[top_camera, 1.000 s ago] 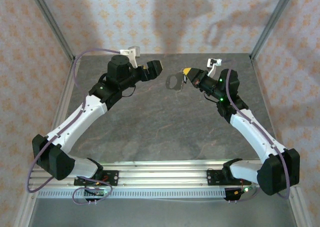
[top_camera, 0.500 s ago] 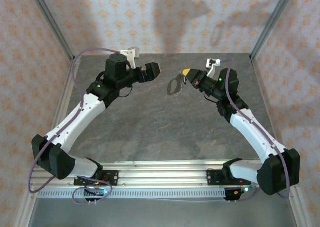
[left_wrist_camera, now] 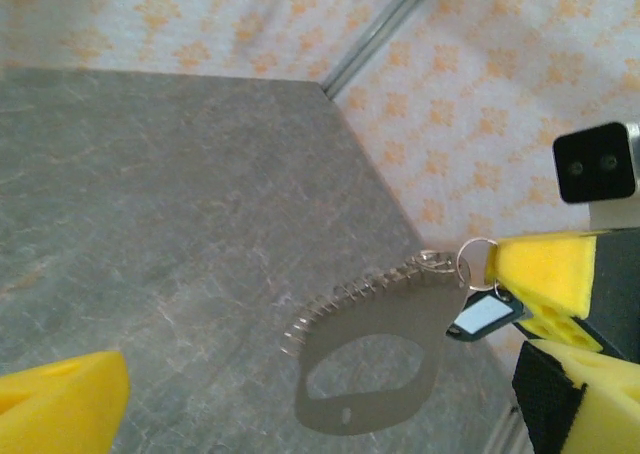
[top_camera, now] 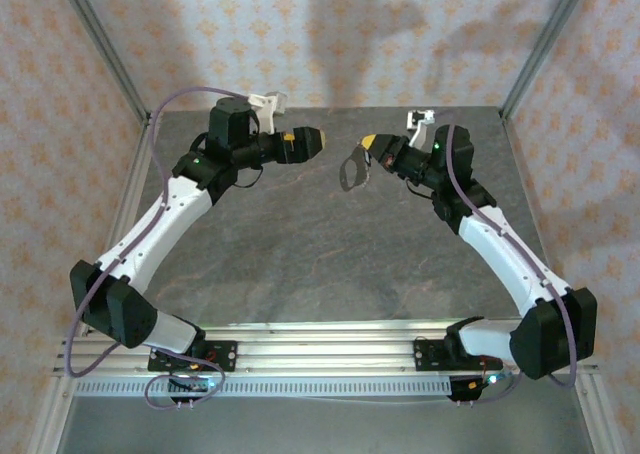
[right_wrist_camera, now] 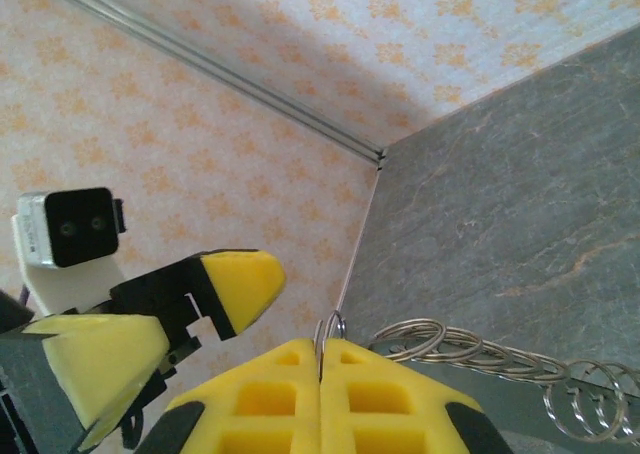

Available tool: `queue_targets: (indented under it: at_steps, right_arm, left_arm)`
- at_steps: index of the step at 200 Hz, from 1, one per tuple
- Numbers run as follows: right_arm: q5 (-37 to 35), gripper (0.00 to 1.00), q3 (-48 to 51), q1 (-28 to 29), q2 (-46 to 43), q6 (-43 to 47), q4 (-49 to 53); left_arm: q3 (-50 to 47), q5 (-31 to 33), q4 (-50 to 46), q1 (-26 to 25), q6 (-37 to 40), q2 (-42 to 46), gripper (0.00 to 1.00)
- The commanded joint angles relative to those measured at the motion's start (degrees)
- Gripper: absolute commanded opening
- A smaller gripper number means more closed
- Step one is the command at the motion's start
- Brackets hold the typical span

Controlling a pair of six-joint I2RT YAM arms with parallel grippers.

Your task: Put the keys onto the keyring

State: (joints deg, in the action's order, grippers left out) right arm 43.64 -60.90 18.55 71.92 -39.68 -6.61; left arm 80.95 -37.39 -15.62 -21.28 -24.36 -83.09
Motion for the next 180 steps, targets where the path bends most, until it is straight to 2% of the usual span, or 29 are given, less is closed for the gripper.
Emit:
queue_targets:
  at_steps: [1,40,78,105,143,180]
  right_arm:
    - [4.53,0.0,-2.08,-0.46,0.93,3.73,0.34]
    - [9.86,0.0,0.48,-2.37,1.77,4.51,-3.73]
    - [16.43,0.0,3.83,-4.89,3.79,-1.8,-15.89]
    - [20.12,0.0,3.22,-5.4,5.59,-3.3,-19.76]
    - [22.56,0.0,2.29,-5.55,8.78,-7.79,-26.83]
    - [23.91,0.0,1.6,-5.98,11.87,-11.41,-31.6]
  left_arm:
    - [0.07,-9.01,3.73,0.23,0.1,-0.64,1.0]
    - [0.79,-15.13,6.21,0.27,0.66,-2.61,0.89]
    - [3.89,-18.84,5.94,0.27,3.15,-5.77,0.69]
    - [5.55,-20.15,7.45,0.27,3.68,-8.38,0.56]
    - [8.51,-21.06,9.72,0.27,5.0,-11.88,0.54]
    - [8.7,-21.4,17.25,0.27,1.3,-15.65,0.54]
